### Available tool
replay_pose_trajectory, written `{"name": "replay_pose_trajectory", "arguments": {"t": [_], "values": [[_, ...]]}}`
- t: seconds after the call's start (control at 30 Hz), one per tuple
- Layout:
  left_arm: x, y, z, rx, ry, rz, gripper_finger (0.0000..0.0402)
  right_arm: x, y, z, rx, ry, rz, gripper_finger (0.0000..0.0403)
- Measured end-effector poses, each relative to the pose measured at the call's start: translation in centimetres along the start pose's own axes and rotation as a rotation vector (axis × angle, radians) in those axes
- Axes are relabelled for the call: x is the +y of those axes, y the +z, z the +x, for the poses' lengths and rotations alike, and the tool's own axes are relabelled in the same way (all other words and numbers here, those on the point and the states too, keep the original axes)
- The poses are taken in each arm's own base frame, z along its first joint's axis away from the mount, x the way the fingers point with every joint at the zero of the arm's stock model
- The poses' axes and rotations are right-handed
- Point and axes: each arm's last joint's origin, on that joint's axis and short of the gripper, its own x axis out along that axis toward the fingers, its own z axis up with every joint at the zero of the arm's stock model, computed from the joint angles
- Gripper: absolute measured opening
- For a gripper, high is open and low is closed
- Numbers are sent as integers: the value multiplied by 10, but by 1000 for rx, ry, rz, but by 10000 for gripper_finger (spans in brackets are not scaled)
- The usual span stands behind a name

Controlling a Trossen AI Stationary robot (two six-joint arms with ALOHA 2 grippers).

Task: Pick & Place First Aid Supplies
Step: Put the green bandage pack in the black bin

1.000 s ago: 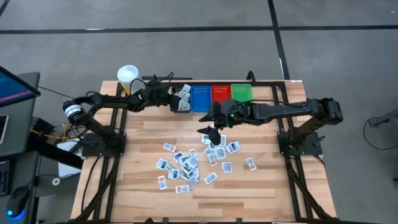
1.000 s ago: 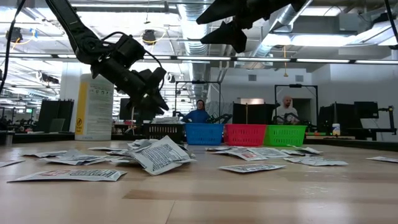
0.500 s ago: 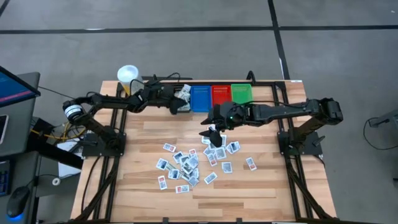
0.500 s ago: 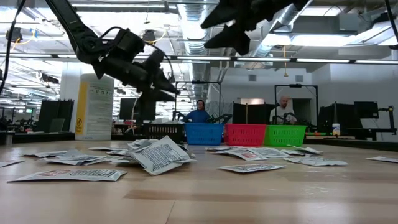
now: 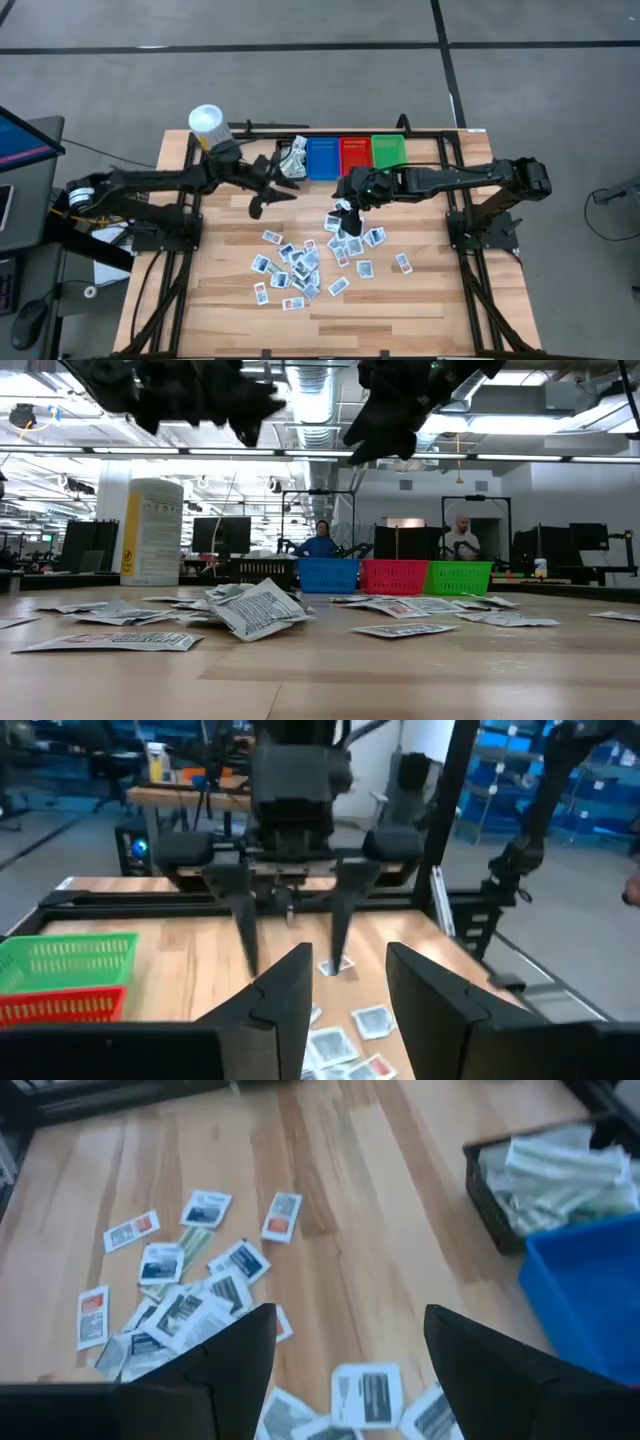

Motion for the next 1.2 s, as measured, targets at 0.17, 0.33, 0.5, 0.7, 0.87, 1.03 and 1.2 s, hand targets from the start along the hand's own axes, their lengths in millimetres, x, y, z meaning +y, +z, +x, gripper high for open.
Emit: {"name": "replay_pose_trajectory", "arguments": {"t": [0.17, 0.33, 0.5, 0.7, 0.87, 1.03, 1.2], "values": [[-23, 11, -17, 52, 44, -39, 131, 2, 8, 0, -86, 18, -10, 249], [-42, 10, -38, 169, 34, -130, 131, 14, 12, -2, -150, 21, -27, 249], [-61, 13, -50, 195, -9, -224, 131, 28, 15, -4, -224, -32, 29, 249], [-84, 15, -50, 212, -117, -301, 131, 42, 16, -7, -280, -48, 139, 249], [-101, 15, -46, 233, -219, -285, 131, 55, 12, -6, -300, -74, 251, 249], [-115, 14, -43, 251, -251, -308, 131, 71, 1, 19, -265, -48, 284, 249], [-125, 12, -42, 272, -232, -345, 131, 82, -6, 50, -258, 14, 273, 249]]}}
